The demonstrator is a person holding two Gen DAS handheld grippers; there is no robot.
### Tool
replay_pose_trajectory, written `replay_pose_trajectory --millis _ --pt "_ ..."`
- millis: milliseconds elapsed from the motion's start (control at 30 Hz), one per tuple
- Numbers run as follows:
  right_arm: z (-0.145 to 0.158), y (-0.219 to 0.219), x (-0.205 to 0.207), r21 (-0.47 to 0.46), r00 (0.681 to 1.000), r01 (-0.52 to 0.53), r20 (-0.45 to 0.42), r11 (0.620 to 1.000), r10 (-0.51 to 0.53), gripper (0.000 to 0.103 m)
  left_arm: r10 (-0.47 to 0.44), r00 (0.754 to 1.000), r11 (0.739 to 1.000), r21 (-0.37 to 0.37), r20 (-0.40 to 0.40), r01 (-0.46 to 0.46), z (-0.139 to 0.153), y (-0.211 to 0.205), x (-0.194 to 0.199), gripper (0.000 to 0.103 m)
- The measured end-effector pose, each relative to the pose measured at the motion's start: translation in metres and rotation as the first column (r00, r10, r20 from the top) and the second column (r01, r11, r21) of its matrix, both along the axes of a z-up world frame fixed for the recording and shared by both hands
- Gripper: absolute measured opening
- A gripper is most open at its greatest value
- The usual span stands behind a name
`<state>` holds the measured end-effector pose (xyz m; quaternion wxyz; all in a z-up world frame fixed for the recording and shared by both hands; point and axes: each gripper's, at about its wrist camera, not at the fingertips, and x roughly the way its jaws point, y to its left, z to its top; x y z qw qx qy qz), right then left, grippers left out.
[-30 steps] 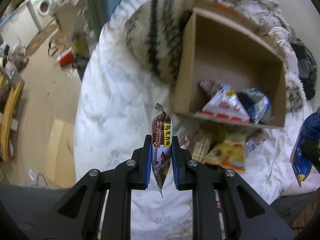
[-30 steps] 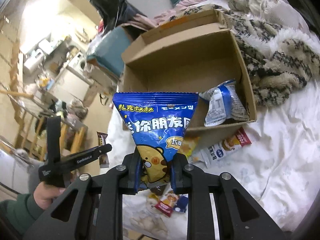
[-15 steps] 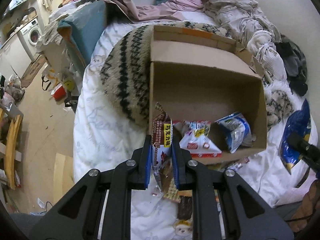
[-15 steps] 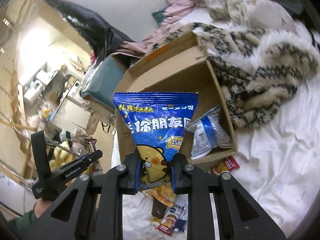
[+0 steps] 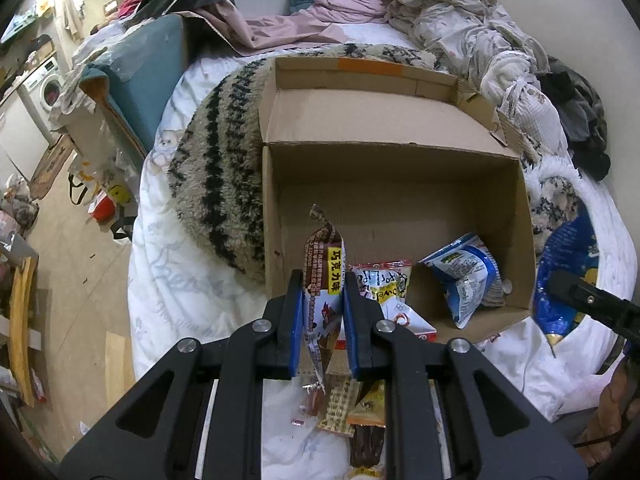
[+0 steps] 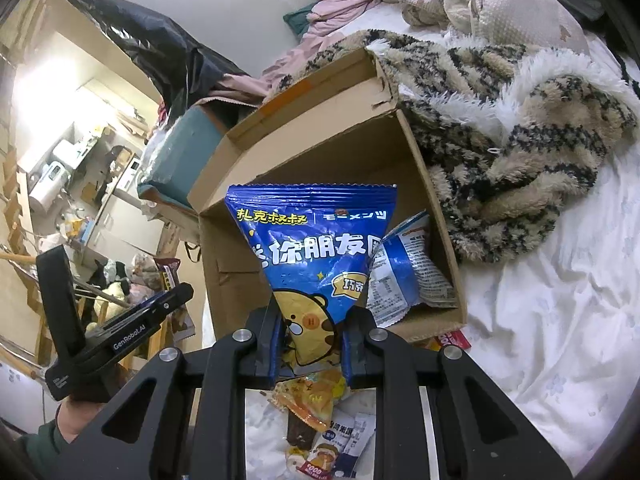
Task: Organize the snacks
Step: 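Move both held snacks over the box and release them inside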
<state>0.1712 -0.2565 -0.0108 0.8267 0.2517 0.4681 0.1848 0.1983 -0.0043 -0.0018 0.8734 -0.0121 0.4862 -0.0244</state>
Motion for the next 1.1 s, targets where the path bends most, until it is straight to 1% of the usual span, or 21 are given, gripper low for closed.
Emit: replay_pose_trajectory --millis 100,233,367,500,633,733,867,933,967,1000,1033,1067,1100 --pt "-0.006 0.010 0.009 -0.027 1.000 -0.017 -0.013 0.999 0.017 0.023 -0.017 1.000 1.000 -0.018 -0.011 0.017 -0.008 -0.003 0.005 0.015" --pt "-0.013 0.023 0.021 -0.063 0.999 -0.046 -0.026 0.997 0.045 0.024 -0.055 0.998 0.998 -0.010 -0.008 0.055 -0.020 -0.009 0.010 0.015" --pt "-0.024 0.037 0.031 -0.086 0.996 -0.080 -0.047 0.993 0.076 0.024 -0.053 0.999 0.999 0.000 0.009 0.053 -0.027 -0.010 0.009 0.015" --pt "-0.029 0.047 0.035 -0.119 0.994 -0.102 -0.046 0.988 0.097 0.024 -0.058 0.998 0.998 -0.007 0.004 0.058 -0.032 -0.013 0.013 0.016" --pt "-0.035 0.048 0.037 -0.133 0.994 -0.098 -0.061 0.986 0.091 0.024 -0.040 0.999 0.999 -0.006 -0.004 0.040 -0.038 -0.012 0.014 0.016" --pt "-0.039 0.044 0.039 -0.133 0.995 -0.078 -0.071 0.988 0.069 0.024 -0.049 0.999 0.999 -0.002 -0.001 0.049 -0.038 -0.014 0.013 0.016" --pt "-0.038 0.041 0.040 -0.129 0.997 -0.061 -0.050 0.990 0.055 0.024 -0.067 0.997 0.998 0.003 0.032 0.067 -0.031 -0.019 0.011 0.017" --pt "-0.037 0.040 0.040 -0.124 0.998 -0.047 -0.051 0.991 0.041 0.027 -0.063 0.997 0.998 0.007 0.044 0.063 -0.029 -0.019 0.010 0.016" --pt "-0.037 0.039 0.040 -0.118 0.998 -0.031 -0.051 0.993 0.026 0.027 -0.064 0.997 0.998 0.004 0.041 0.064 -0.028 -0.020 0.010 0.021" --pt "-0.037 0.038 0.040 -0.116 0.998 -0.021 -0.056 0.993 0.014 0.034 -0.067 0.997 0.998 0.000 0.037 0.067 -0.028 -0.021 0.010 0.031" --pt "-0.038 0.036 0.040 -0.112 0.998 -0.019 -0.068 0.994 0.011 0.040 -0.069 0.997 0.998 -0.006 0.034 0.069 -0.028 -0.021 0.010 0.038" --pt "-0.038 0.035 0.040 -0.110 0.998 -0.017 -0.067 0.994 0.009 0.053 -0.066 0.997 0.998 -0.011 0.035 0.067 -0.028 -0.021 0.010 0.055" --pt "-0.037 0.034 0.038 -0.113 0.998 -0.012 -0.059 0.994 0.005 0.068 -0.065 0.997 0.998 -0.017 0.043 0.066 -0.027 -0.021 0.009 0.066"
